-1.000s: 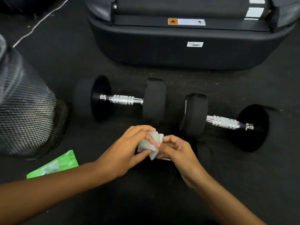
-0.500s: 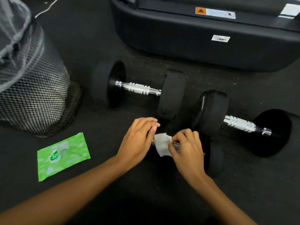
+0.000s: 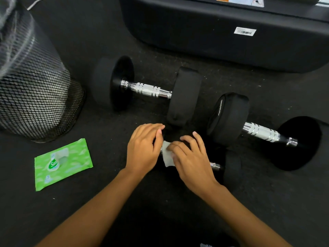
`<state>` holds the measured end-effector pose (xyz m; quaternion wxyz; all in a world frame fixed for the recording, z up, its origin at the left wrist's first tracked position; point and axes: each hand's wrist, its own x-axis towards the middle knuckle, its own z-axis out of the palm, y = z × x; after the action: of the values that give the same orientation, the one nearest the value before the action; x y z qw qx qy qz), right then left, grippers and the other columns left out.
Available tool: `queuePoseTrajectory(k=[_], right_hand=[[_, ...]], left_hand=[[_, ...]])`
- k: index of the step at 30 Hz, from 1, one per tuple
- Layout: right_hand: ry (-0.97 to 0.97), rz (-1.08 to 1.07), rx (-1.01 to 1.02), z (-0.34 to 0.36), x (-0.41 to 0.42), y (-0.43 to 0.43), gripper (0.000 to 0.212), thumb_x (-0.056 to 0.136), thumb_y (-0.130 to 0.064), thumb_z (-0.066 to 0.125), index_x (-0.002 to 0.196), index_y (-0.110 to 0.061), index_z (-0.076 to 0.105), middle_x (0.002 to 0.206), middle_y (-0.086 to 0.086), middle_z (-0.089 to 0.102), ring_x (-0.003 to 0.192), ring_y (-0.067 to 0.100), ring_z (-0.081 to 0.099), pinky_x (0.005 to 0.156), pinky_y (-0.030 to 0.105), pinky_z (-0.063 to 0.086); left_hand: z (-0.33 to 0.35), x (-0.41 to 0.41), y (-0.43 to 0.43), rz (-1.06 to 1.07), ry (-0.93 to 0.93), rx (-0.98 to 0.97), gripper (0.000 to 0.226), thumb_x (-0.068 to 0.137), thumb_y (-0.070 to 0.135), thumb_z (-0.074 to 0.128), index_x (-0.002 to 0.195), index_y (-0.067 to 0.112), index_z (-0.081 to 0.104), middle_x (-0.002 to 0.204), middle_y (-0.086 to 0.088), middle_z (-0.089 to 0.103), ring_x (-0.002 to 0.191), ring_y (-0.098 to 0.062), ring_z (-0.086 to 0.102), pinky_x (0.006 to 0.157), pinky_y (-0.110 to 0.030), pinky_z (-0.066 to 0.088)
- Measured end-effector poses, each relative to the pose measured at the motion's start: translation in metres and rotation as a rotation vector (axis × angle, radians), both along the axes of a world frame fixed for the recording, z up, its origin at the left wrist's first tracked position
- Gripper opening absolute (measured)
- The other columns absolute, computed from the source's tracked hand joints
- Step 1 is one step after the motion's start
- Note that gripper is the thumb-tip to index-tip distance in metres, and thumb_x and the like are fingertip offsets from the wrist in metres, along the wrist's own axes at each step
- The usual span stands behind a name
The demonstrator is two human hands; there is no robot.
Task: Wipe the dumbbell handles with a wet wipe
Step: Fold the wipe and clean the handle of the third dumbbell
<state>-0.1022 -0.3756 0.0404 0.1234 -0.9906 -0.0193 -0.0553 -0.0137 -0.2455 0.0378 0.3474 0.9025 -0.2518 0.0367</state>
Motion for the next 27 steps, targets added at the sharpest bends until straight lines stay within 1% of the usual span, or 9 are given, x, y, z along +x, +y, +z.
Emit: queuePoseTrajectory(k=[5, 7, 10, 14, 18, 20, 23, 25, 27], right_hand=[[0.131, 0.037, -0.047, 0.000, 0.005, -0.004, 0.044, 0.088, -0.037, 0.035, 0.117, -0.017, 0.062, 0.104, -0.003, 0.068, 0.110, 0.022, 0.057, 0.110, 0.046, 0.015], [0.182, -0.005, 0.033, 0.001, 0.012, -0.001, 0.047, 0.089, -0.043, 0.032, 0.119, -0.019, 0.060, 0.100, -0.004, 0.068, 0.107, 0.021, 0.057, 0.112, 0.043, 0.009], [0.247, -0.105, 0.193, 0.001, 0.020, 0.002, 0.044, 0.094, -0.046, 0.035, 0.124, -0.020, 0.054, 0.113, -0.003, 0.062, 0.117, 0.017, 0.048, 0.115, 0.037, 0.000], [0.094, -0.027, 0.114, -0.003, 0.013, 0.014, 0.021, 0.080, -0.020, 0.066, 0.099, -0.014, 0.060, 0.099, 0.004, 0.061, 0.103, 0.022, 0.055, 0.112, 0.039, 0.028], [0.035, -0.006, 0.183, -0.010, 0.014, 0.013, 0.021, 0.077, -0.016, 0.069, 0.096, -0.011, 0.060, 0.095, 0.004, 0.062, 0.096, 0.020, 0.057, 0.107, 0.035, 0.033], [0.048, -0.027, 0.188, -0.009, 0.014, 0.006, 0.024, 0.084, -0.027, 0.062, 0.102, -0.012, 0.062, 0.096, 0.003, 0.065, 0.097, 0.018, 0.058, 0.110, 0.032, 0.024], [0.196, -0.100, 0.307, 0.000, 0.018, -0.007, 0.036, 0.095, -0.040, 0.043, 0.122, -0.019, 0.056, 0.113, 0.000, 0.063, 0.115, 0.014, 0.047, 0.113, 0.029, 0.003], [0.241, -0.089, 0.268, -0.001, 0.021, -0.007, 0.037, 0.097, -0.037, 0.040, 0.128, -0.020, 0.051, 0.118, 0.000, 0.061, 0.121, 0.015, 0.042, 0.113, 0.032, -0.003], [0.181, -0.052, 0.207, -0.002, 0.024, 0.004, 0.029, 0.096, -0.028, 0.046, 0.120, -0.013, 0.054, 0.110, 0.005, 0.062, 0.117, 0.022, 0.046, 0.113, 0.034, -0.003]], left_hand=[[-0.001, -0.003, -0.003, -0.013, -0.025, -0.006, 0.036, 0.093, 0.025, 0.039, 0.105, 0.010, 0.069, 0.108, -0.002, 0.069, 0.108, -0.011, 0.058, 0.101, -0.026, 0.037], [-0.001, -0.006, -0.005, 0.011, 0.021, -0.050, 0.038, 0.093, 0.027, 0.037, 0.108, 0.010, 0.068, 0.111, -0.001, 0.068, 0.111, -0.009, 0.056, 0.100, -0.030, 0.040], [-0.002, -0.005, -0.006, 0.032, 0.043, -0.104, 0.040, 0.094, 0.028, 0.035, 0.109, 0.011, 0.068, 0.110, -0.001, 0.068, 0.111, -0.007, 0.054, 0.098, -0.032, 0.043], [-0.004, -0.003, -0.006, 0.033, 0.064, -0.113, 0.040, 0.095, 0.029, 0.034, 0.109, 0.012, 0.068, 0.110, 0.000, 0.068, 0.110, -0.007, 0.055, 0.098, -0.033, 0.044], [-0.005, -0.003, -0.006, 0.043, 0.062, -0.115, 0.040, 0.095, 0.029, 0.034, 0.108, 0.013, 0.068, 0.110, 0.002, 0.068, 0.110, -0.007, 0.056, 0.097, -0.033, 0.044], [-0.005, -0.003, -0.006, 0.043, 0.059, -0.117, 0.040, 0.095, 0.029, 0.034, 0.108, 0.013, 0.068, 0.109, 0.002, 0.068, 0.109, -0.007, 0.056, 0.097, -0.033, 0.044], [-0.005, -0.003, -0.006, 0.037, 0.064, -0.117, 0.040, 0.095, 0.028, 0.034, 0.108, 0.013, 0.068, 0.109, 0.002, 0.068, 0.110, -0.008, 0.056, 0.096, -0.034, 0.045], [-0.006, -0.003, -0.007, 0.042, 0.062, -0.119, 0.040, 0.095, 0.029, 0.034, 0.107, 0.013, 0.068, 0.109, 0.003, 0.068, 0.110, -0.008, 0.056, 0.096, -0.033, 0.044], [-0.006, -0.003, -0.007, 0.044, 0.049, -0.126, 0.039, 0.094, 0.028, 0.035, 0.107, 0.013, 0.069, 0.108, 0.003, 0.068, 0.109, -0.006, 0.055, 0.096, -0.031, 0.044]])
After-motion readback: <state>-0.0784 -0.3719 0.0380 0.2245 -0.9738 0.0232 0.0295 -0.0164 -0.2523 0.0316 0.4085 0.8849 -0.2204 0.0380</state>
